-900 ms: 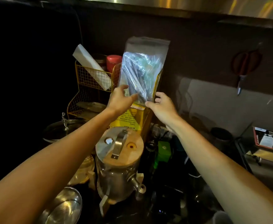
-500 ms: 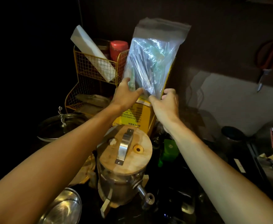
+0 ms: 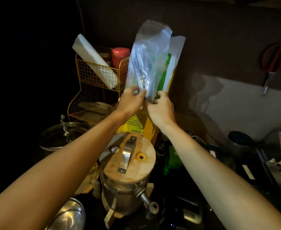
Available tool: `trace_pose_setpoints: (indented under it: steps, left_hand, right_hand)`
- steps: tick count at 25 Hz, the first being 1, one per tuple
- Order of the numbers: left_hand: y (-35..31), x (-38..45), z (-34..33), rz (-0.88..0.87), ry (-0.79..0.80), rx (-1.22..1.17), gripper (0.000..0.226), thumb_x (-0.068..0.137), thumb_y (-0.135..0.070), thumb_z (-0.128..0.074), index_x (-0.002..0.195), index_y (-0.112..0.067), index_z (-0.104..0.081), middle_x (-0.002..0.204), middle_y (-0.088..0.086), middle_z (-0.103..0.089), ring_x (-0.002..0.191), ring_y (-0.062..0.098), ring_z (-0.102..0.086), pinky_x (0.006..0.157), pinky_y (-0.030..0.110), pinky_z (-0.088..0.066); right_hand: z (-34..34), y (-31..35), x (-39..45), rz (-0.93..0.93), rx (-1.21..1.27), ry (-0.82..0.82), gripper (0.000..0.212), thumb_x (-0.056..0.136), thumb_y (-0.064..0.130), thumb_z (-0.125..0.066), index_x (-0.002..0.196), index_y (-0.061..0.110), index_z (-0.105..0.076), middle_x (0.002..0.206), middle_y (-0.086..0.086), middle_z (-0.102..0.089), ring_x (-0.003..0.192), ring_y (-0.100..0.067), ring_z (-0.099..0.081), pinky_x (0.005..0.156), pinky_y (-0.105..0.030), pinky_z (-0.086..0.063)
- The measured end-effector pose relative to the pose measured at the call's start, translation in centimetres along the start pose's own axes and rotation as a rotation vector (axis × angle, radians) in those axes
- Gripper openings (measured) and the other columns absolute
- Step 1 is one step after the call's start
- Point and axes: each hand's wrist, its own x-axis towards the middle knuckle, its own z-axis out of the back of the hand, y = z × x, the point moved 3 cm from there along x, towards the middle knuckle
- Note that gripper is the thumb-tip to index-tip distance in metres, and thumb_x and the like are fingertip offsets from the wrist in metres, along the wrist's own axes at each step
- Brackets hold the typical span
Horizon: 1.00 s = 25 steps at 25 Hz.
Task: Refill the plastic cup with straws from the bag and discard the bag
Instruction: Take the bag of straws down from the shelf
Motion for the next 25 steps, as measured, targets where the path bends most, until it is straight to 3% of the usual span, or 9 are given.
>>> trace_pose_setpoints:
  steps: [3,5,8,10,14,17,19,22,25]
  left_hand:
    - [-0.3,-0.6,0.1,-0.032,-0.018,-0.030,0.031,0.100,-0.026,-0.051,0.120,-0.012,-0.070,0.104,0.014,-0.077,0.095,0.032,-0.076,0.086,0.053,-0.062]
    - [-1.2,-1.6,0.1,-0.048,-0.009,-0.066,0.026,0.103,-0.021,-0.052,0.118,-0.014,-0.071,0.107,0.009,-0.078,0.096,0.026,-0.077,0.085,0.043,-0.064]
    - [-2.7,-3.5,-0.4,-0.110,0.008,-0.060,0.021,0.103,-0.013,-0.055,0.113,-0.005,-0.071,0.102,0.011,-0.077,0.088,0.018,-0.076,0.067,0.018,-0.057]
    - [-3.6,-4.7,-0.7,-0.131,-0.008,-0.026,0.021,0.100,-0.017,-0.064,0.113,-0.002,-0.072,0.096,0.010,-0.077,0.081,0.013,-0.072,0.067,0.019,-0.053]
    - [-4.7,-7.9,-1.3,-0.093,-0.082,0.009,0.055,0.087,-0.029,-0.080,0.132,-0.008,-0.057,0.107,0.004,-0.066,0.093,0.010,-0.063,0.083,0.028,-0.054]
    - [-5.3,-10.7,-2.5,-0.062,-0.055,-0.098,0.089,0.078,-0.031,-0.089,0.149,-0.011,-0.039,0.126,0.003,-0.060,0.113,0.014,-0.063,0.096,0.030,-0.055]
    - [-5.6,-12.6,-3.8,-0.025,-0.005,-0.181,0.096,0.071,-0.035,-0.093,0.149,-0.013,-0.042,0.125,0.007,-0.066,0.111,0.015,-0.068,0.094,0.030,-0.056]
    - [-5.6,-15.4,-6.4,-0.035,0.080,-0.281,0.053,0.076,-0.020,-0.089,0.123,-0.012,-0.066,0.095,0.002,-0.080,0.081,0.006,-0.076,0.075,0.021,-0.059]
    - [-5.7,-18.6,-9.7,-0.055,0.167,-0.386,0.035,0.080,-0.005,-0.083,0.113,-0.005,-0.071,0.081,-0.002,-0.081,0.073,0.007,-0.076,0.085,0.032,-0.061]
  right_hand:
    - [0.6,0.3,0.2,0.051,-0.008,0.075,0.027,0.094,0.025,-0.068,0.121,0.019,-0.066,0.104,-0.001,-0.073,0.094,-0.020,-0.069,0.080,-0.041,-0.059]
    - [1.7,0.2,-0.5,0.077,0.019,0.039,0.023,0.099,0.019,-0.060,0.121,0.016,-0.066,0.103,-0.003,-0.071,0.086,-0.016,-0.065,0.073,-0.038,-0.056]
    - [3.7,-0.6,-2.0,0.029,0.185,0.028,0.043,0.101,0.010,-0.051,0.142,0.018,-0.060,0.134,-0.005,-0.068,0.113,-0.019,-0.067,0.101,-0.042,-0.056]
    - [5.8,-1.1,-3.3,0.020,0.289,0.012,0.044,0.100,0.005,-0.049,0.140,0.018,-0.063,0.138,-0.002,-0.067,0.126,-0.018,-0.064,0.110,-0.043,-0.051]
    - [11.0,-2.7,-6.9,0.011,0.465,0.012,0.041,0.100,-0.001,-0.050,0.133,0.016,-0.067,0.137,0.000,-0.067,0.129,-0.016,-0.061,0.110,-0.032,-0.047]
    - [14.4,-4.1,-9.7,-0.016,0.581,0.033,0.038,0.100,-0.005,-0.050,0.114,0.023,-0.071,0.124,-0.005,-0.071,0.115,-0.020,-0.067,0.093,-0.028,-0.054]
    - [16.7,-5.2,-11.7,-0.044,0.596,0.047,0.037,0.101,-0.004,-0.050,0.108,0.026,-0.071,0.119,-0.005,-0.072,0.111,-0.021,-0.069,0.090,-0.030,-0.055]
    - [19.5,-7.6,-14.7,-0.082,0.620,0.085,0.036,0.102,-0.002,-0.050,0.111,0.026,-0.072,0.118,-0.005,-0.075,0.114,-0.025,-0.071,0.097,-0.040,-0.055]
    - [22.0,-10.2,-17.8,-0.103,0.621,0.057,0.037,0.101,-0.003,-0.050,0.110,0.026,-0.073,0.111,-0.002,-0.077,0.108,-0.023,-0.073,0.095,-0.040,-0.057]
